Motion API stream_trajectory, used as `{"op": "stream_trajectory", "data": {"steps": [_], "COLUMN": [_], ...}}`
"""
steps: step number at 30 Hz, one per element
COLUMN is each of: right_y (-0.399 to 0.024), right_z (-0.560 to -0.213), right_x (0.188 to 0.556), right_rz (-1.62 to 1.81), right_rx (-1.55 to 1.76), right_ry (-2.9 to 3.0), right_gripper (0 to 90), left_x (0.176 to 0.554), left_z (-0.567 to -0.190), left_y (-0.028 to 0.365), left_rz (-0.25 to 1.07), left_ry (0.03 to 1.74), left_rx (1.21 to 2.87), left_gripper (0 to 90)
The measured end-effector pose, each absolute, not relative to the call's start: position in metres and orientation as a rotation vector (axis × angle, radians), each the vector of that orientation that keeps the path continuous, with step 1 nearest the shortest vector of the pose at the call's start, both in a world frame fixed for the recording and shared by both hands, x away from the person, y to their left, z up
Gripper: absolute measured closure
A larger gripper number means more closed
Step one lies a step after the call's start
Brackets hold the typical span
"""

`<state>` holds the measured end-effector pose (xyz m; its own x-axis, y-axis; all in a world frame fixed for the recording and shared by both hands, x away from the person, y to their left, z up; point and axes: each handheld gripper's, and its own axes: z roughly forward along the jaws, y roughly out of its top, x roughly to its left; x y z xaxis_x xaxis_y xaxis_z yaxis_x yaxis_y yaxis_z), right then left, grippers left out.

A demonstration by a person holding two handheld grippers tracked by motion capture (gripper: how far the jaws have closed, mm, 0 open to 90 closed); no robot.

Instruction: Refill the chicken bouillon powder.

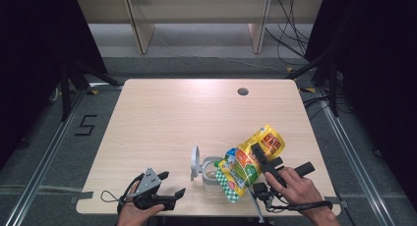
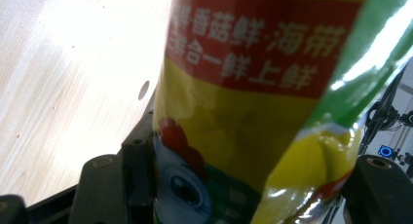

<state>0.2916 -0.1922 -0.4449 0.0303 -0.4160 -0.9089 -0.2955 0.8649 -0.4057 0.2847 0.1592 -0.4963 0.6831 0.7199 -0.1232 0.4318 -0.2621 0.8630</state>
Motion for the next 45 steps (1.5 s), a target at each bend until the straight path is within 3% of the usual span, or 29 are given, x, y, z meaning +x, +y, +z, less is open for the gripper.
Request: {"op": "stream_trajectory", "data": {"steps": [45], "right_y": [-0.1926], "right_z": [-0.4427], "right_x": [0.2882], "right_rz": [-0.104], "right_rx": [-0.611], "right_ry": [1.539], "right_gripper": [38.5], "left_x": [0.2848], "left_z": [-0.4963], "left_y": [0.1587], "left_rz": [0.360], "left_ry": [0.899], "left_rx": [1.887], "left_gripper": [17.9]}}
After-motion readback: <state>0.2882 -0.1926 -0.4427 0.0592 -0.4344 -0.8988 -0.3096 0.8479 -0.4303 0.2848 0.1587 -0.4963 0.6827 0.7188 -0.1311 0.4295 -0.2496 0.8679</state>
